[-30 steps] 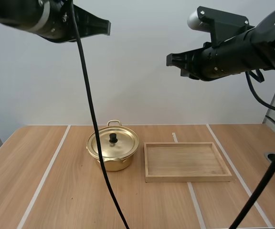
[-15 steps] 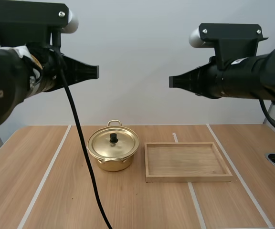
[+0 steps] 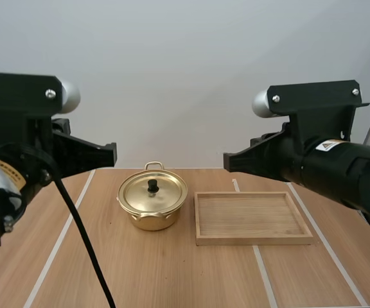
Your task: Open the pot, put the grape inside, and close it
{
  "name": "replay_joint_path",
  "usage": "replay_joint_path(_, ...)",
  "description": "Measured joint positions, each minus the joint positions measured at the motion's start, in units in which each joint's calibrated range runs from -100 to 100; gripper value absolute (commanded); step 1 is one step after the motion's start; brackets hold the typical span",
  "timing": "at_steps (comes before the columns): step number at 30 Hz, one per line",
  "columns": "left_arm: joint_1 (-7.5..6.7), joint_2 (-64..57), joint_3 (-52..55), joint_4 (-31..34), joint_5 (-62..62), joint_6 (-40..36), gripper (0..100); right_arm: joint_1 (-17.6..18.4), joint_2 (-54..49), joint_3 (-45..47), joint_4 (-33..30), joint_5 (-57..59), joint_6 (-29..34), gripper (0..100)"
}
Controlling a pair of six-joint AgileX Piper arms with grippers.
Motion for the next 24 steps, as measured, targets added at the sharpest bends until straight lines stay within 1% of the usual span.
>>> replay_joint_path(4,0.00,-0.28,4.04,0.00,-1.51,-0.22,0,0.00,-0.26,3.22,4.07,-1.99,-2.31,0)
replay_joint_path(7,0.19,-0.28,6.33,0.10,-4.18,-0.40,0,0.00,-0.26,4.69,5.37,-2.44,-4.61,0)
replay_joint_path(10,1.19,-0.28,8.29,0.10,-8.34,-0.40,0,0.00,-0.26,4.92,5.62,-2.59,-5.73,0)
replay_joint_path(13,1.73,-0.28,10.59,0.10,-12.05,-0.40,0,0.00,-0.26,4.95,5.72,-3.02,-6.28,0)
replay_joint_path(20,1.73,-0.17,18.99,0.10,-17.97,1.12,0,0.00,-0.26,4.95,5.72,-1.37,-6.46,0)
replay_joint_path(24,1.73,-0.17,23.98,0.10,-23.96,2.05,0,0.00,-0.26,4.95,5.35,-1.13,-6.57,0)
